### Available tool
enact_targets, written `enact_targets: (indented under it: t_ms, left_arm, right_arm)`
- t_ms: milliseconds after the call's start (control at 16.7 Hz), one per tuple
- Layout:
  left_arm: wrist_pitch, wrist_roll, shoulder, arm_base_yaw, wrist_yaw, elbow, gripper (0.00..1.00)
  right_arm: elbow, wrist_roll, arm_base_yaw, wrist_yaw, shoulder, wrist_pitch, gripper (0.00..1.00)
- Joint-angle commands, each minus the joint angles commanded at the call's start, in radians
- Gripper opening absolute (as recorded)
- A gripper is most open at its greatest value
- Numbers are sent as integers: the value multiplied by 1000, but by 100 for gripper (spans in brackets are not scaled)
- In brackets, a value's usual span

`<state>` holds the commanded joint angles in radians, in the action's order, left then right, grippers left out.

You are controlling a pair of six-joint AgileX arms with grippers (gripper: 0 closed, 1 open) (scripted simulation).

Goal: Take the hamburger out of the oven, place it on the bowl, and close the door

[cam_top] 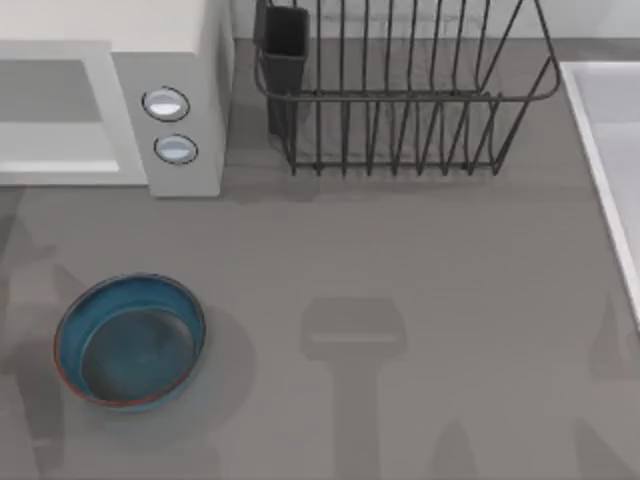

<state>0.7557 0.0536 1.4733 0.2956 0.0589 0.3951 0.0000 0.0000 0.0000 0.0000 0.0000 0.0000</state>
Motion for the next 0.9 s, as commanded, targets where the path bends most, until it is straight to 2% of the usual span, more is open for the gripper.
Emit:
enact_targets:
  t_ms: [300,480,660,900]
  left_arm:
    - [1,2,2,-1,0,-3,0]
    - [-57,-56,27,-40,-39,46,0]
    - [-206,-206,87,-130,-124,156,0]
    - [-548,-556,210,-302,-282,372,0]
  right_arm:
    - [0,0,0,0,0,0,100]
    - [0,0,0,0,0,0,100]
    - [0,0,0,0,0,0,100]
    - [0,0,0,0,0,0,100]
